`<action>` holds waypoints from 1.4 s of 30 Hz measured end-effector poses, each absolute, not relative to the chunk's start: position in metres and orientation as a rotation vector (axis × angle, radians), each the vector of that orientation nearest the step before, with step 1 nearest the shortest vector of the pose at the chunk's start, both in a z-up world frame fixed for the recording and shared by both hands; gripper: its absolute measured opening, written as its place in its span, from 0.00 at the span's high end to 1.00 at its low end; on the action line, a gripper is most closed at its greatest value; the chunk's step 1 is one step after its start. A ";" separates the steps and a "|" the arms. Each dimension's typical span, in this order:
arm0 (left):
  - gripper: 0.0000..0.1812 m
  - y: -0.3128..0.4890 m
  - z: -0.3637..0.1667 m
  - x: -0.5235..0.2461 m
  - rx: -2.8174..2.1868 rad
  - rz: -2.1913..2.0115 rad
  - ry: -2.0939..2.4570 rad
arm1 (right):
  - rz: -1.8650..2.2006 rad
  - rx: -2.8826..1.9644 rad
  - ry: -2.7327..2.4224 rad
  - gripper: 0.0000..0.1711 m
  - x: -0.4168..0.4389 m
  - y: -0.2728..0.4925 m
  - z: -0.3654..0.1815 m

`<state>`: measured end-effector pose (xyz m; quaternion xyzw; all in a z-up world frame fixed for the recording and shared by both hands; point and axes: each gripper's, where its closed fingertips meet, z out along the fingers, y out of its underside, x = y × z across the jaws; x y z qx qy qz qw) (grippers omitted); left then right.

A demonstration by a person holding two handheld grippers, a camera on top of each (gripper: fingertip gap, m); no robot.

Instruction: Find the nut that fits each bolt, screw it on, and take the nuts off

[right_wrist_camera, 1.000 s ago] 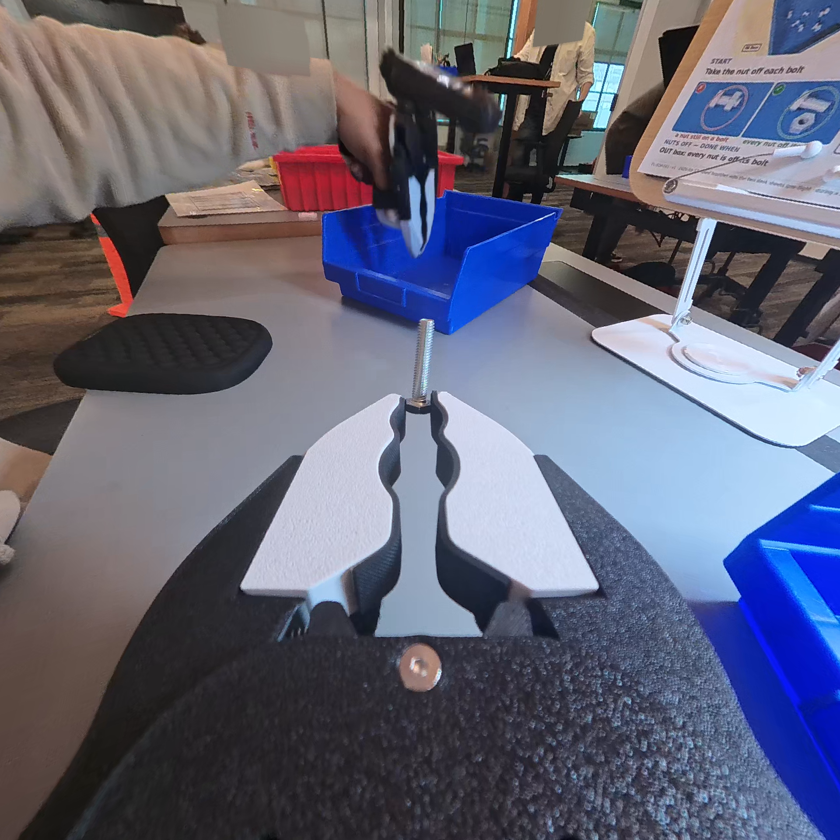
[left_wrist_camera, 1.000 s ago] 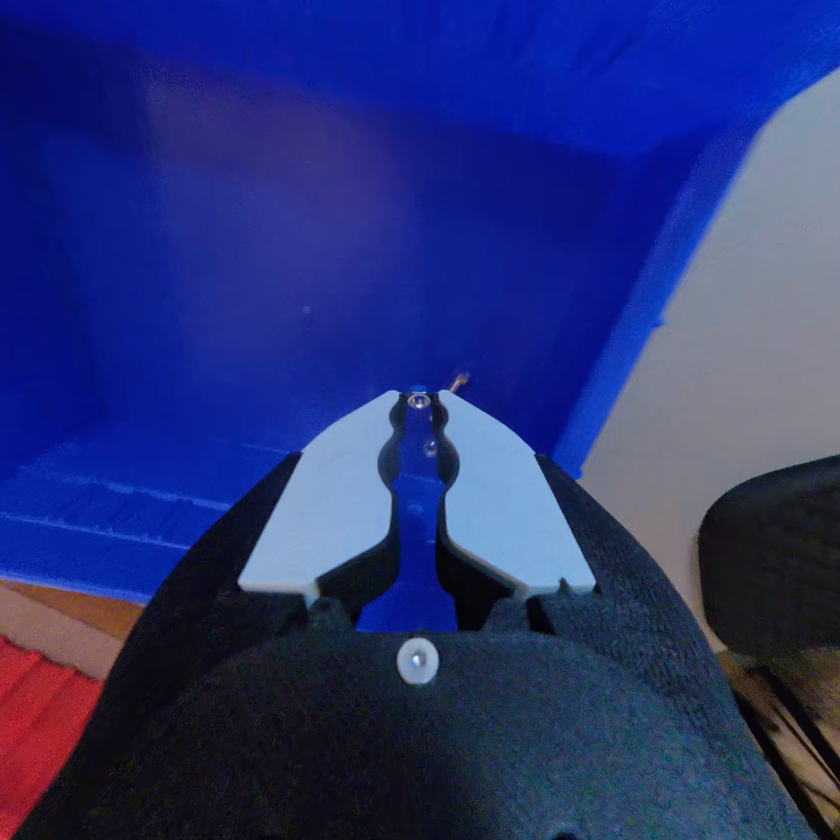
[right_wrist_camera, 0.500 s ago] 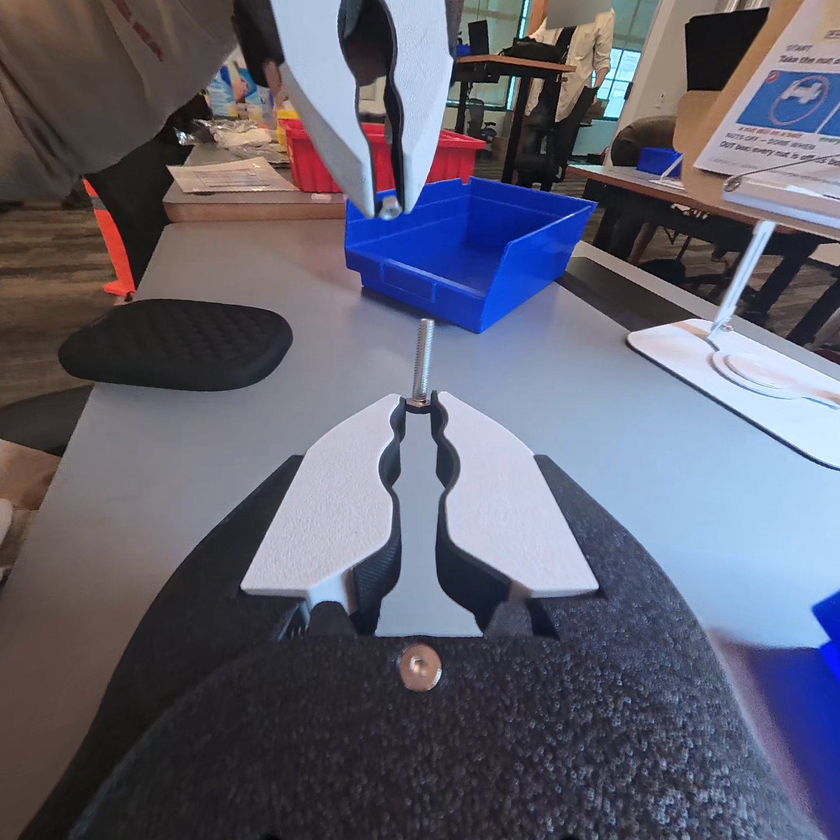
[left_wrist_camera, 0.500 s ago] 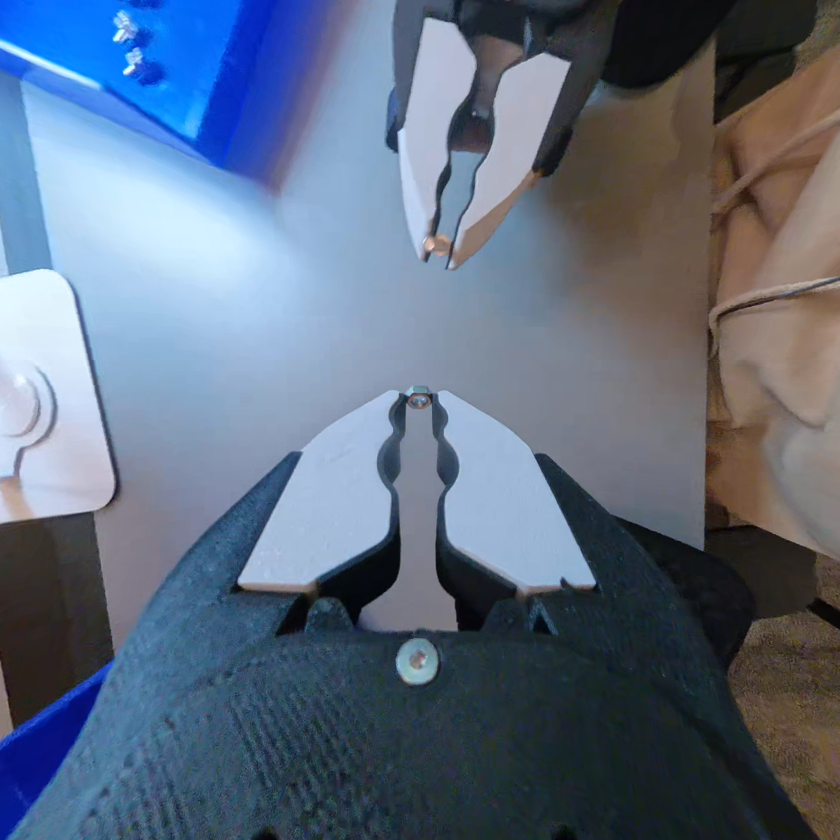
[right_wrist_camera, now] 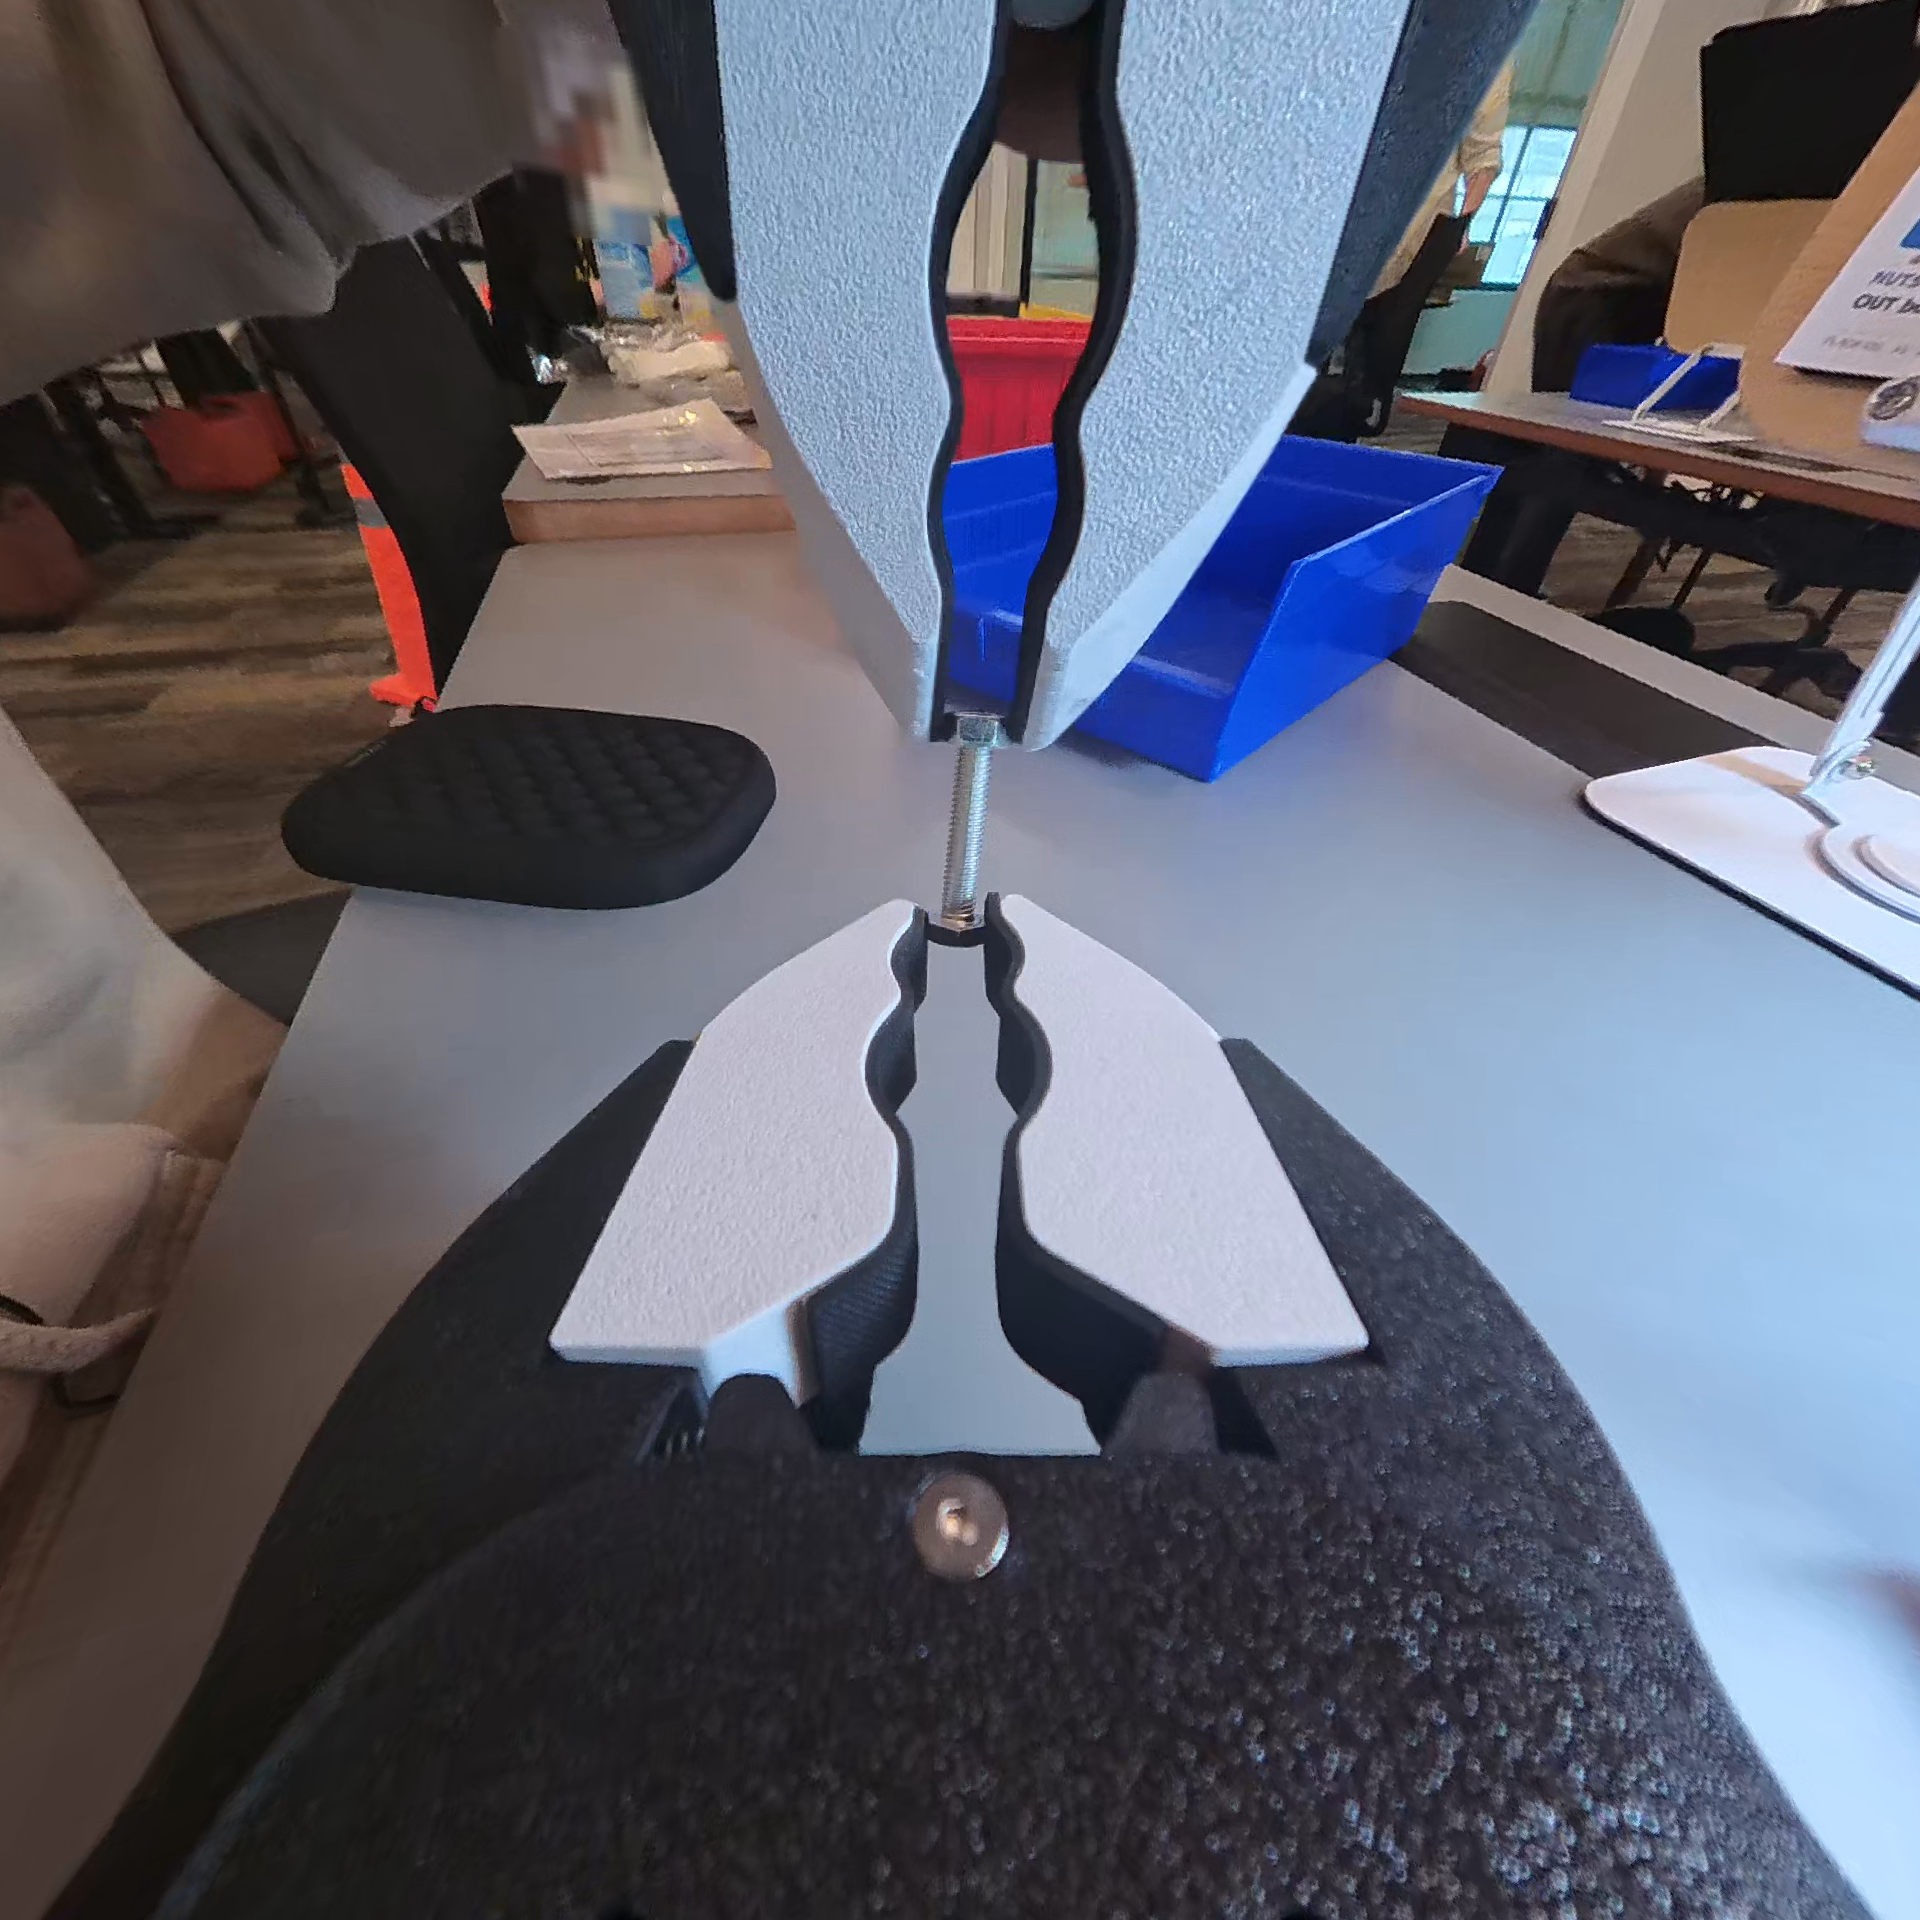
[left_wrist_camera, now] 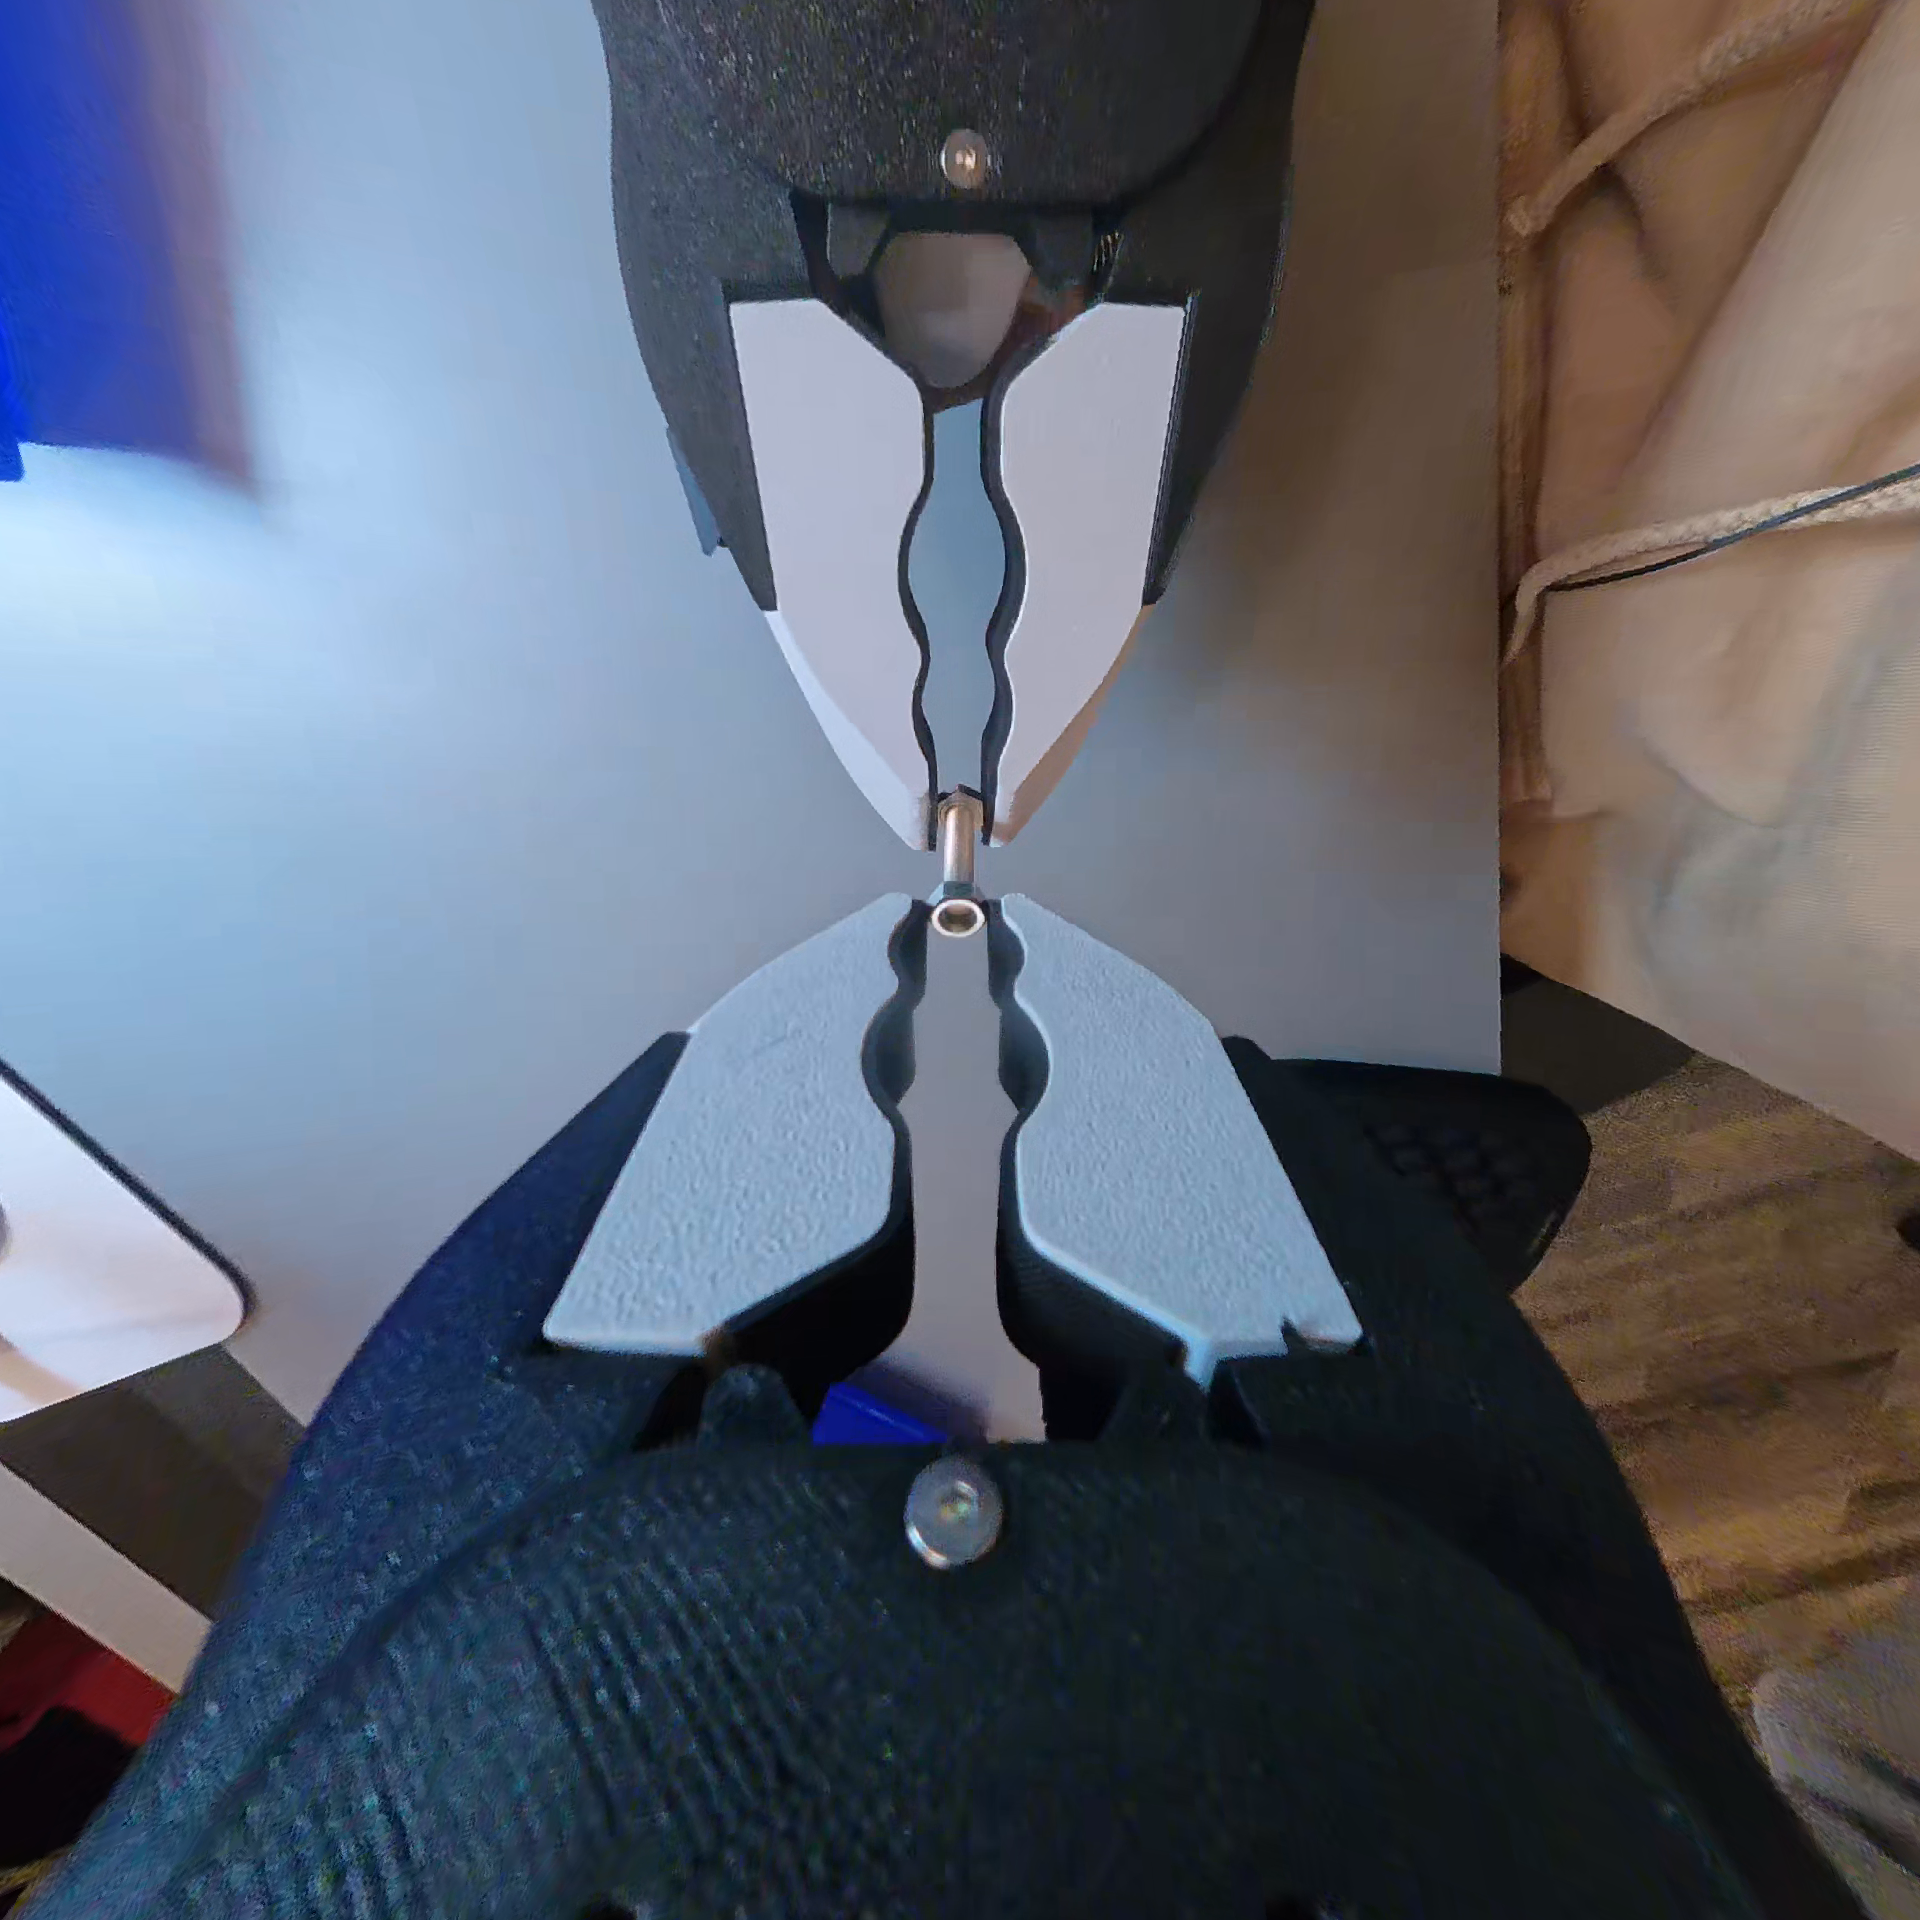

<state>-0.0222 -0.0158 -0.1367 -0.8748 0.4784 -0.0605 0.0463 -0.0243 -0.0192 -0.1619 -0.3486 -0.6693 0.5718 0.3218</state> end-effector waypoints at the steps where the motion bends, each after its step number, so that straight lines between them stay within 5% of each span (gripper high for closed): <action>1: 0.94 -0.014 -0.135 -0.021 -2.674 -0.185 1.474 | 1.508 -0.921 -1.746 0.94 -0.024 -0.018 -0.161; 26: 0.89 -0.004 -0.115 -0.018 -2.682 -0.148 1.565 | 1.556 -0.935 -1.636 0.94 -0.024 -0.009 -0.150; 42: 0.84 0.012 -0.075 -0.014 -1.707 -0.324 0.557 | 1.615 -0.888 -1.421 0.94 -0.021 0.011 -0.115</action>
